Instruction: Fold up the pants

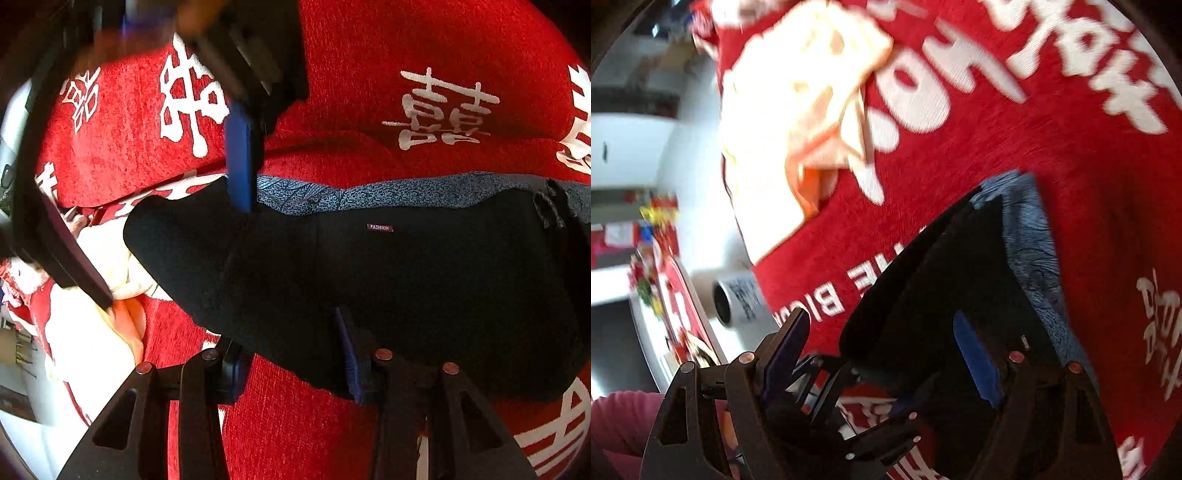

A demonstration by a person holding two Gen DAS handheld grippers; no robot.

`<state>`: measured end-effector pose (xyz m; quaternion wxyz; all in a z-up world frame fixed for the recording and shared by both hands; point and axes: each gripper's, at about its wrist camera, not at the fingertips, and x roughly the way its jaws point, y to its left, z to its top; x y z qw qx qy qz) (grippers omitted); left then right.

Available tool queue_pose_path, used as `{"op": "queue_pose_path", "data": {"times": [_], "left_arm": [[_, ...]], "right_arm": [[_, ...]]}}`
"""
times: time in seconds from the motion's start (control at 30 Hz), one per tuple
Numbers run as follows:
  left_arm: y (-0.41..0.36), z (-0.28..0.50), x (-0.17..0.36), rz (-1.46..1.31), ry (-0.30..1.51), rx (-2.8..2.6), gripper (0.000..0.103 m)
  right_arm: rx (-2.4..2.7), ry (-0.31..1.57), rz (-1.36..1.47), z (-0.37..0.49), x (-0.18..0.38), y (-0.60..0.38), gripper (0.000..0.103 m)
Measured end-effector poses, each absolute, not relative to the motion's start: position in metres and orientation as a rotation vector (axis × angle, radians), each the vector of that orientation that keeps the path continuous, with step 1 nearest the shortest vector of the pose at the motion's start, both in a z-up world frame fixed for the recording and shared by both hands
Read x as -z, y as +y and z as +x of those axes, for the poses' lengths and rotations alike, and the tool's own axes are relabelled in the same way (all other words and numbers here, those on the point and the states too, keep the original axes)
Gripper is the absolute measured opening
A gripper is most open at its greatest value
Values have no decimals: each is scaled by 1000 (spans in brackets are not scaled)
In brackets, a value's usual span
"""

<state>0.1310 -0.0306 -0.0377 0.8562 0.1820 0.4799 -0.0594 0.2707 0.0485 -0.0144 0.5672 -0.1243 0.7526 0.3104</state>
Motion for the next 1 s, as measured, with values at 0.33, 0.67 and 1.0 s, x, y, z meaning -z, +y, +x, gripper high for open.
{"op": "queue_pose_path", "data": {"times": [0.33,0.67,1.0], "left_arm": [[-45,127,22,369,990,194,43],[-103,113,-44,345,895,327,43],[-211,82,-93,314,849,515,43]], "right_arm": [[-674,1734,-28,274,21,-15,21],[-676,1489,431,237,-39,-141,21],[-599,1231,664,165,-100,-295,24]]}}
